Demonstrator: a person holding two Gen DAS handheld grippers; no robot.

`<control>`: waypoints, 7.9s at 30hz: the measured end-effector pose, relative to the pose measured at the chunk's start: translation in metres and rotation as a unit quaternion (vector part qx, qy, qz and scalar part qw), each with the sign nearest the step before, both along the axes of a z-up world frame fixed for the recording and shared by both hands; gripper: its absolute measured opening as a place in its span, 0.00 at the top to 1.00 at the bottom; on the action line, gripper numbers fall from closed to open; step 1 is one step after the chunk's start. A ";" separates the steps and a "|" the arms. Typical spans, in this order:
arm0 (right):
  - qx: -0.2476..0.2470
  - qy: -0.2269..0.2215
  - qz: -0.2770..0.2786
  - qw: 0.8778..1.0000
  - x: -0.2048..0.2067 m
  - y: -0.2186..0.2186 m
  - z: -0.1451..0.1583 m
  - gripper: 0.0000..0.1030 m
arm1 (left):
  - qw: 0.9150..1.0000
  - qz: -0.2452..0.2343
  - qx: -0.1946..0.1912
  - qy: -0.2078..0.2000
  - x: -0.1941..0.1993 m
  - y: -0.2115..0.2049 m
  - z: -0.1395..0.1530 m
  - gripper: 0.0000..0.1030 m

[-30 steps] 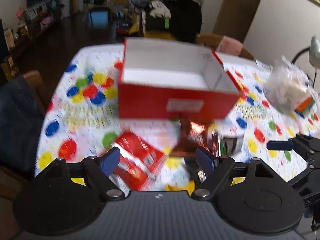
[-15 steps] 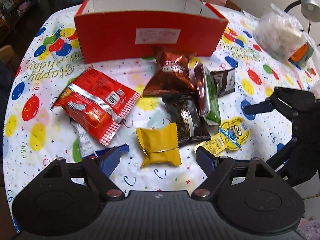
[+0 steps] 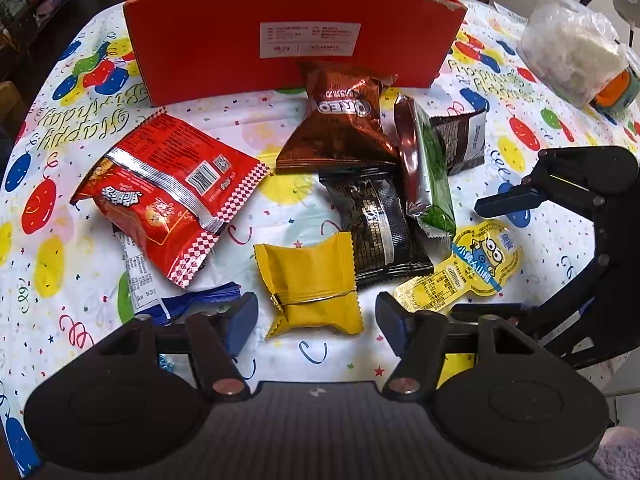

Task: Organize snacks
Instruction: 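Grasp yellow wrapped cake with left tool while right tool grasps Minion snack, then carry yellow cake with left tool while right tool carries Minion snack into box, then open both tools and move them back toward the snack pile, then grasp red chip bag with left tool while right tool grasps green-wrapped bar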

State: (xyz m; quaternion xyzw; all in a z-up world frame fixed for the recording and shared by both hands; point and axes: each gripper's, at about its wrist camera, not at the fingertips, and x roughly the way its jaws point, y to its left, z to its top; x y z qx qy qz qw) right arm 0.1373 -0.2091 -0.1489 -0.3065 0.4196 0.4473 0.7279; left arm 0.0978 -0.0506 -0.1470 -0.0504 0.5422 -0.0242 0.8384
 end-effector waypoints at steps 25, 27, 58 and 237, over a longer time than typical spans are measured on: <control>0.058 0.037 -0.131 0.989 -0.029 -0.023 0.007 0.51 | 1.000 -0.002 -0.013 -0.001 -0.004 0.010 0.001 0.64; 0.065 0.043 -0.149 0.986 -0.031 -0.026 0.008 0.51 | 1.000 0.000 -0.016 -0.002 -0.006 0.012 0.002 0.64; 0.207 -0.022 -0.315 0.926 0.032 -0.017 0.130 0.51 | 0.990 0.027 0.018 -0.135 0.029 0.035 0.119 0.64; 0.169 0.199 -0.437 0.861 0.073 -0.018 0.005 0.60 | 0.966 0.251 -0.062 0.018 0.053 0.106 0.037 0.21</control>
